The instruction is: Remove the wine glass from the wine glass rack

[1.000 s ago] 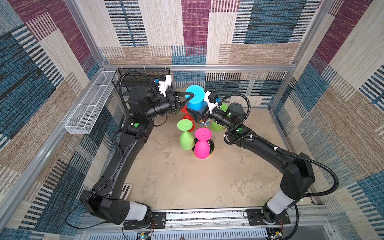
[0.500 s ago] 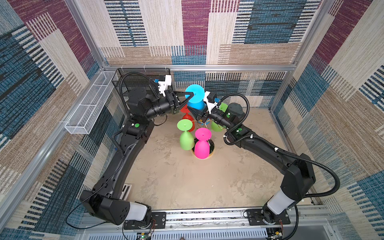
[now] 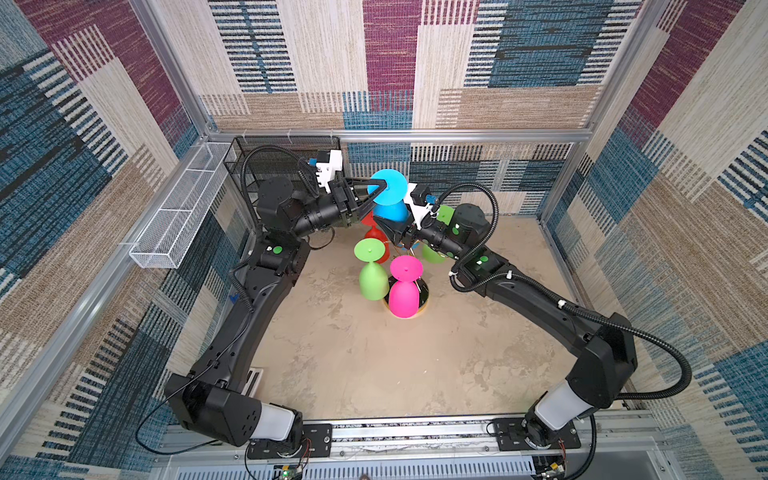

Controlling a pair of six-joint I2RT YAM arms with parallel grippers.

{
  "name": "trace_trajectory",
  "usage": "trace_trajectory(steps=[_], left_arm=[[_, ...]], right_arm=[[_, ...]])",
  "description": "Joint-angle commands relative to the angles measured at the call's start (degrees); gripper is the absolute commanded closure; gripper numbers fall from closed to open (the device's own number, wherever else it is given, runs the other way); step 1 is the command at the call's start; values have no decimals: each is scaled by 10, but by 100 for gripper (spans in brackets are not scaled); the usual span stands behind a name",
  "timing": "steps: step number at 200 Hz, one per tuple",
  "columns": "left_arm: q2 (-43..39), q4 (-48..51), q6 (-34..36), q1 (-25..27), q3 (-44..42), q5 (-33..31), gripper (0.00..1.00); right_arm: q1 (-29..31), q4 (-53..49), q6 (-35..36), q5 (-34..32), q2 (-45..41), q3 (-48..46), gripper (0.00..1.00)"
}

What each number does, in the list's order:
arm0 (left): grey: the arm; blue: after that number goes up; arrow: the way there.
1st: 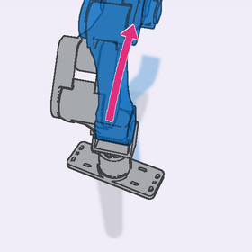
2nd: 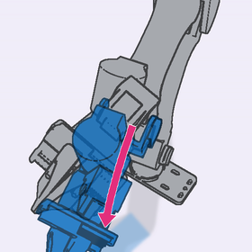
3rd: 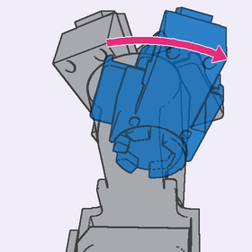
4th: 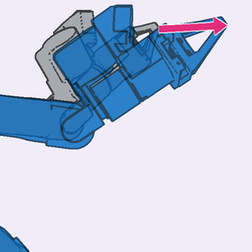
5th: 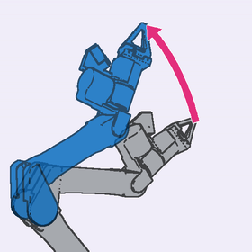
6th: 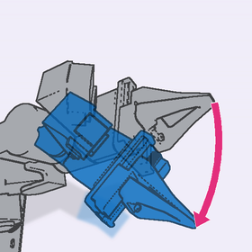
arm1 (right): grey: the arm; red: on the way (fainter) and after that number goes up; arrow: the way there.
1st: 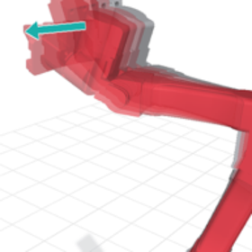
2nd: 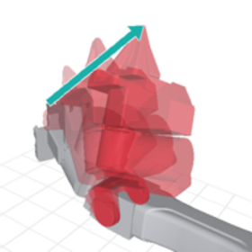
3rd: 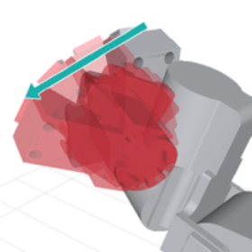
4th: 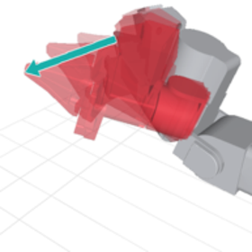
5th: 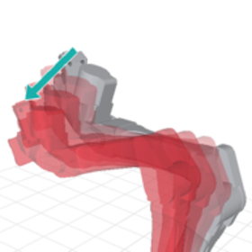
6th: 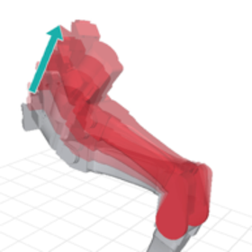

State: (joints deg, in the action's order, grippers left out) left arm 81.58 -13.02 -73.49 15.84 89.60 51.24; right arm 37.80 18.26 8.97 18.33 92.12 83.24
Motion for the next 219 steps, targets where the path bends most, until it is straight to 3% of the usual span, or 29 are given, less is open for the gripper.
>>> trace_trajectory(steps=[1, 29, 60, 73, 94, 129, 150, 169, 219], left_arm=[[-10, -46, 1, -18, -1, 2, 54], [-38, -12, 79, -57, -11, -22, 50], [-77, 69, 315, -63, -41, -122, 49], [-83, 81, 398, -62, -55, -173, 45], [-73, 84, 506, -59, -52, -204, 38], [-68, 21, 707, -37, -72, -208, 40], [-74, -102, 812, -27, -129, -194, 43], [-65, -194, 863, -26, -165, -165, 45], [-28, -284, 898, -26, -175, -114, 50]], right_arm=[[0, -53, -18, -21, -10, 24, 45], [0, -136, -29, -40, -36, 43, 49], [1, -247, -31, -55, -63, 77, 54], [0, -298, -30, -60, -72, 94, 55], [0, -380, -25, -74, -75, 132, 57], [0, -466, -28, -92, -78, 164, 59], [1, -504, -25, -89, -68, 187, 60], [0, -527, -21, -85, -54, 205, 61], [0, -566, -16, -65, -11, 237, 63]])
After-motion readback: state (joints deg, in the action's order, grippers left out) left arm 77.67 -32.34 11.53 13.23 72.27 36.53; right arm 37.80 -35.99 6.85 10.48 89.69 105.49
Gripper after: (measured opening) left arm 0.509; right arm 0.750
